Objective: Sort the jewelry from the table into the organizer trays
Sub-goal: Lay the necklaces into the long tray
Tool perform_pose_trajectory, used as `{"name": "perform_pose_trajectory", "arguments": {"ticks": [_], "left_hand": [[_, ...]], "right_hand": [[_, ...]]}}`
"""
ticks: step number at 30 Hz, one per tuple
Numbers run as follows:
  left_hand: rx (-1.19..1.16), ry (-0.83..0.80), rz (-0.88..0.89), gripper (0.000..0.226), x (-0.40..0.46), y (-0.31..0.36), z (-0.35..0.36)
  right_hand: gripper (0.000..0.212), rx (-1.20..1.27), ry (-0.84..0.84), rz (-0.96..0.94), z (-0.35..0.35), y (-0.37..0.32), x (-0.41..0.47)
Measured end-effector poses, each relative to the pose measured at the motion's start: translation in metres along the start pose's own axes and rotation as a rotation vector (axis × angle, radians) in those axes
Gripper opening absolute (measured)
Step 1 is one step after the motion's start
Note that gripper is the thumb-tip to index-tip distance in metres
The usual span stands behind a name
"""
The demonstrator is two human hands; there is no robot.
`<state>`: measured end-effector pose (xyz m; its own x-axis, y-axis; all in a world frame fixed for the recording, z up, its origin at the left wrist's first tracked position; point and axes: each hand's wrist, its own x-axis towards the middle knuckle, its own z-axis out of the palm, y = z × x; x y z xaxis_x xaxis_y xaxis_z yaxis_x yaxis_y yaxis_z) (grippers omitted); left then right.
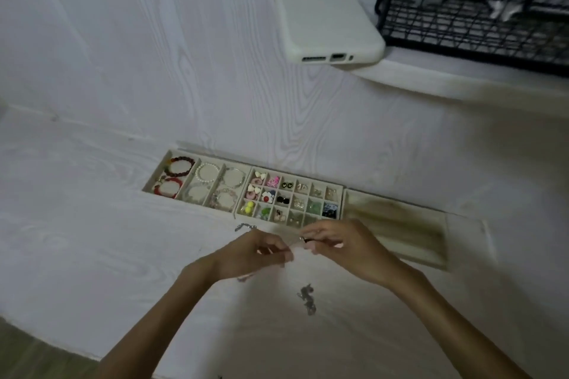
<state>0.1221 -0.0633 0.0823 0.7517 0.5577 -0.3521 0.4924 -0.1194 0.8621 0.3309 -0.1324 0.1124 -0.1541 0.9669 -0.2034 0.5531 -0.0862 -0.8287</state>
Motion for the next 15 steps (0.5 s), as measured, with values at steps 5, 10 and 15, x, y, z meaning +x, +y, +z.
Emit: {"name": "perform_pose_trajectory", "arguments": {"ticks": [5,10,15], "left_hand": [[0.033,-0.032,0.076,0.011,0.023,0.046,-0.003],[0.082,-0.031,0.111,0.014,0.050,0.083,-0.007],[0.078,-0.006,0.139,0.017,0.069,0.114,-0.008]], "right_hand": [[0.018,-0.082,0.128,0.014,-0.060,-0.001,-0.033],[0.015,-0.097,0.311,0.024,-0.102,-0.007,-0.069],[0.019,-0.048,0.496,0.043,-0.135,0.007,-0.091]]}}
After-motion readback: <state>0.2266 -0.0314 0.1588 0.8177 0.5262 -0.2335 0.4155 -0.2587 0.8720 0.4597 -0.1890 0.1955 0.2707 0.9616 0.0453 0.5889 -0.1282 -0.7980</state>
